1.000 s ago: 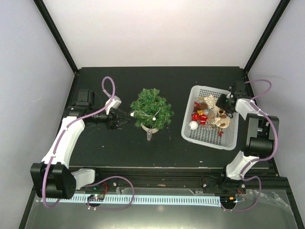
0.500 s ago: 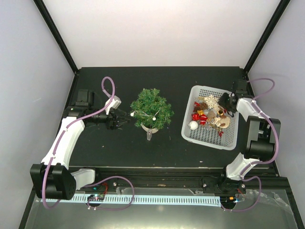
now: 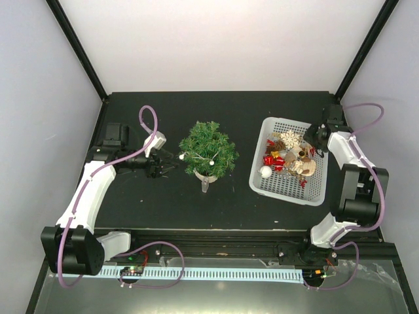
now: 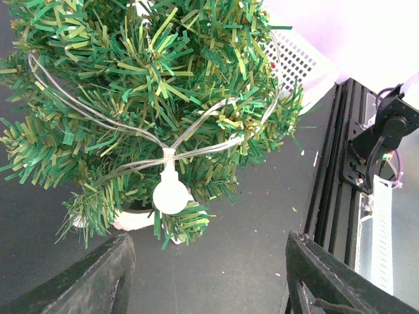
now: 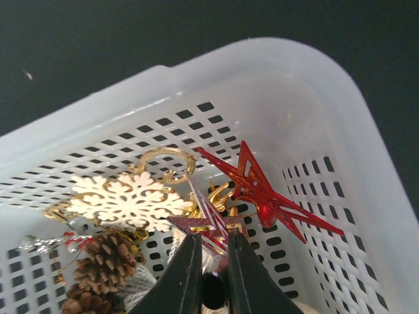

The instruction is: Decorate the small christmas tree

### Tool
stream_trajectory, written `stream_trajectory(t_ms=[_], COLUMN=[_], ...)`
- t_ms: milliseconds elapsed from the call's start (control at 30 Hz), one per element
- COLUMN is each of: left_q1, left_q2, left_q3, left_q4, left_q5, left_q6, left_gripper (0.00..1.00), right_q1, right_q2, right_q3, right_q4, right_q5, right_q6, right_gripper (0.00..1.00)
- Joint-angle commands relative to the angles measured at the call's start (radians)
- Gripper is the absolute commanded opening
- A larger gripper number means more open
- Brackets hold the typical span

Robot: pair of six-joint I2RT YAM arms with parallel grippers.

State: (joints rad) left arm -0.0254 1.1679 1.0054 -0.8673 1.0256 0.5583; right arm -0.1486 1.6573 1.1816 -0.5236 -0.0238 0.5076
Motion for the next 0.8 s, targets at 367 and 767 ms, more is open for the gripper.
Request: stream_trajectory(t_ms=[367, 767], left_q1=[0.005, -0.158], left_q2=[-0.060, -0.049], left_q3=[0.194, 0.430], left_q4=[-0.106, -0.071], left_q5=[-0.120, -0.347], left_q6=[0.148, 0.226], left_gripper=[0.68, 0.70], right_q1=[0.036, 0.325], right_q2=[-0.341, -0.553], right_q3=[0.092, 0.193], right_q4=[-0.132, -0.254], right_q5=[-0.093, -0.149], right_q6=[0.020, 0.041], right_gripper=[0.02, 0.02])
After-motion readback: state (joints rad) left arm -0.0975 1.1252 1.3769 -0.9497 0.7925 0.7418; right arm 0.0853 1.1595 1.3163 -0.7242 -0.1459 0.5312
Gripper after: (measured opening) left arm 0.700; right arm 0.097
